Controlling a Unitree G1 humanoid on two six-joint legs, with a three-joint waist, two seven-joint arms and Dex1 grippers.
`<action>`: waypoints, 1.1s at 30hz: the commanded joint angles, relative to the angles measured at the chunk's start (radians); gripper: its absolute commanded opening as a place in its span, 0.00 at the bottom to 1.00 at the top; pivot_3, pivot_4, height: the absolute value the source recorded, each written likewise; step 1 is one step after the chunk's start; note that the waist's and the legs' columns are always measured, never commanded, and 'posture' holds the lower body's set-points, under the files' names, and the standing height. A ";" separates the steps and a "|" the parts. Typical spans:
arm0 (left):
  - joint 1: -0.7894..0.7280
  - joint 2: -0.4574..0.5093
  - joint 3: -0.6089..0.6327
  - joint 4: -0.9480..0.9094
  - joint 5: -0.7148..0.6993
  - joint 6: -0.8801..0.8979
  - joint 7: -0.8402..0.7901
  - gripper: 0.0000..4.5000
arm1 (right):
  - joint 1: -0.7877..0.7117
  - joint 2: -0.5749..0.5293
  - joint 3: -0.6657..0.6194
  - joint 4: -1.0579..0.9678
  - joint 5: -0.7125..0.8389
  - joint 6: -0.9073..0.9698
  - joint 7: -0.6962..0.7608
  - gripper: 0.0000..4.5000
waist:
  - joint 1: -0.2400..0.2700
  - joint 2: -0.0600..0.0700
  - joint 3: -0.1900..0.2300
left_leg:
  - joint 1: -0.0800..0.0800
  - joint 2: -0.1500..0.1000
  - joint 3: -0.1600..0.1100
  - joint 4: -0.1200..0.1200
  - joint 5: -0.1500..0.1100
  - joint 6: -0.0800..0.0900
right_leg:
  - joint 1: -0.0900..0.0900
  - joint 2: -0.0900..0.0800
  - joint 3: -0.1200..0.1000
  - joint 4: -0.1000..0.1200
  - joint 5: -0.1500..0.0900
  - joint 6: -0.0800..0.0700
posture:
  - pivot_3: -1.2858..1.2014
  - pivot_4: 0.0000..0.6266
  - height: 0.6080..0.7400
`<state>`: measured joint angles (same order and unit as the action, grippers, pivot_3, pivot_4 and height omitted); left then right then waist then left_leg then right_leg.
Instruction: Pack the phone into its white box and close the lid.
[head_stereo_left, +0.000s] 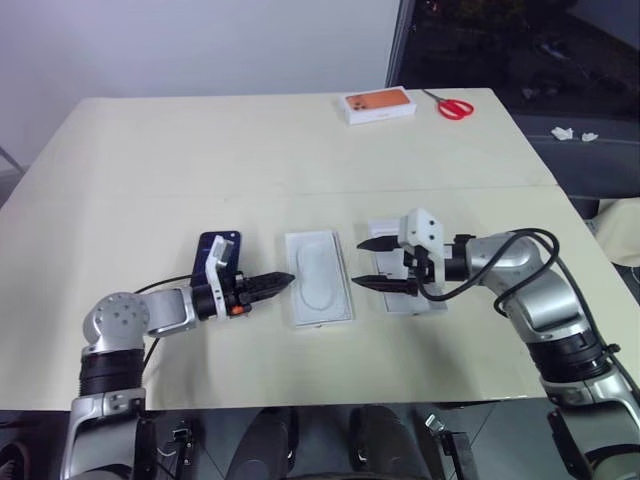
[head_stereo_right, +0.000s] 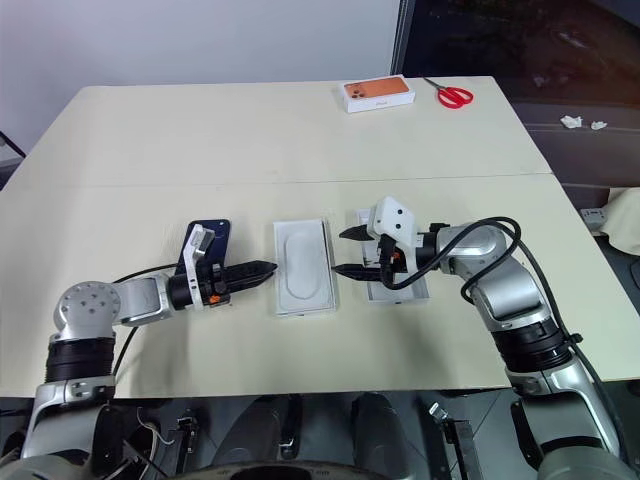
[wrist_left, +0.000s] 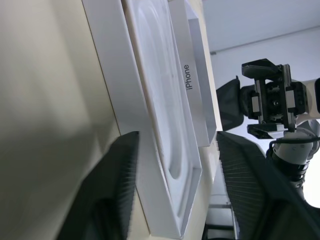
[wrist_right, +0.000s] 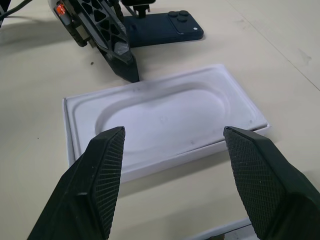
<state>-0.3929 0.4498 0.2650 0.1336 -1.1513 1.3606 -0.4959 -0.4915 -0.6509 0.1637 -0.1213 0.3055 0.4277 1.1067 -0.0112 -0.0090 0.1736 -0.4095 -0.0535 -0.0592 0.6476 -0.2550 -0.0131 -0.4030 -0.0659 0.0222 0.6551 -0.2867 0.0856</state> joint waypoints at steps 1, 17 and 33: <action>-0.019 0.016 0.010 -0.033 0.010 -0.010 -0.027 0.52 | -0.026 0.006 -0.005 -0.008 -0.002 -0.022 -0.001 0.74 | 0.000 0.000 0.000 | 0.000 0.000 0.000 0.000 0.000 0.000 | 0.000 0.000 0.000 0.000 0.000 0.000 | 0.52 0.24 1.00; 0.134 0.187 0.071 -0.217 0.273 -0.493 -0.236 0.54 | -0.097 0.237 0.191 0.088 -0.266 -0.145 -0.265 0.01 | 0.001 0.000 0.000 | 0.000 0.000 0.000 -0.001 0.004 -0.007 | -0.001 0.000 0.000 0.000 0.000 0.000 | 0.52 0.24 1.00; 0.203 0.154 0.090 -0.271 0.314 -0.574 -0.197 0.54 | -0.110 0.257 0.330 0.223 -0.478 -0.284 -0.265 0.01 | -0.005 0.000 0.000 | 0.000 0.000 0.000 -0.002 0.001 -0.003 | -0.002 0.001 0.000 0.000 0.000 0.000 | 0.52 0.24 1.00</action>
<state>-0.1895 0.6055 0.3346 -0.1022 -0.8324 0.8007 -0.6936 -0.6034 -0.3910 0.4858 0.1367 -0.1642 0.1597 0.8279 -0.0159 -0.0092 0.1736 -0.4096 -0.0532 -0.0594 0.6458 -0.2535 -0.0156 -0.4049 -0.0652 0.0221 0.6557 -0.2866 0.0853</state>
